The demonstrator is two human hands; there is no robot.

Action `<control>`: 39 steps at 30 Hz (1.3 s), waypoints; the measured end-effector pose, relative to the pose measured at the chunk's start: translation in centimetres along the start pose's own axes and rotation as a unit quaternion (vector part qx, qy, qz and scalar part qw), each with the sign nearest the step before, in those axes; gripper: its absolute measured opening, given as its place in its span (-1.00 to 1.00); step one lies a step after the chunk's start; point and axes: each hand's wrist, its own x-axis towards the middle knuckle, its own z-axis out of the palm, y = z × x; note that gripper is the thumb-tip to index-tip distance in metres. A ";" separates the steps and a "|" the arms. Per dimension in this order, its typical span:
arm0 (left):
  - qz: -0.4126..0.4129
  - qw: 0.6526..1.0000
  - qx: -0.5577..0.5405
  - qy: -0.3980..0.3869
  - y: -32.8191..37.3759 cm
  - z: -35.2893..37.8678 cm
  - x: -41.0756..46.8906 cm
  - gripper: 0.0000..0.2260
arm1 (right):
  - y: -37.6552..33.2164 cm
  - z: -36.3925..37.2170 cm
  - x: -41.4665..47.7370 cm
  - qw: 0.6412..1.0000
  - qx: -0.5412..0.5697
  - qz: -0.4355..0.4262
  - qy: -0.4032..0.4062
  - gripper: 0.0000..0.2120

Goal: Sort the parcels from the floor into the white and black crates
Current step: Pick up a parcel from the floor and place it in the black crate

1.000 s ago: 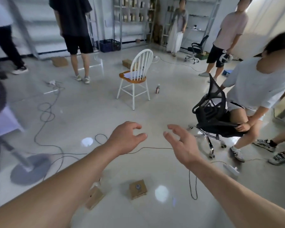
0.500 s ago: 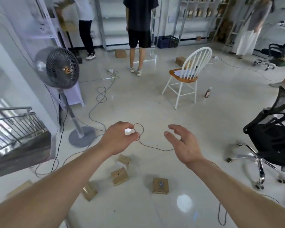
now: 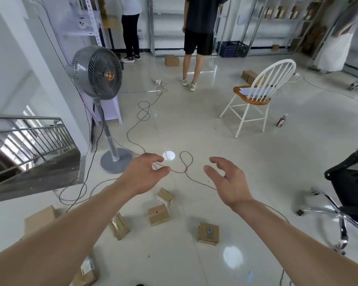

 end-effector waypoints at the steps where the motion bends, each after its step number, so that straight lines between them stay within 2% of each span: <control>1: 0.000 1.000 -0.002 -0.003 -0.4 0.0 0.4 -0.59 | -0.1 0.4 0.3 1.000 0.000 0.003 -0.001 -0.60; 21: 0.024 0.997 0.013 -0.068 -6.7 -4.5 15.0 -0.59 | -2.1 6.9 9.7 0.995 -0.030 0.069 0.065 -0.60; 29: 0.016 0.995 0.017 -0.092 -6.7 -2.3 21.3 -0.60 | 1.0 6.9 15.7 0.994 -0.036 0.094 0.048 -0.58; 39: -0.015 0.997 0.008 -0.081 -4.1 0.3 30.0 -0.62 | 3.6 4.7 26.3 0.994 -0.008 0.106 0.018 -0.57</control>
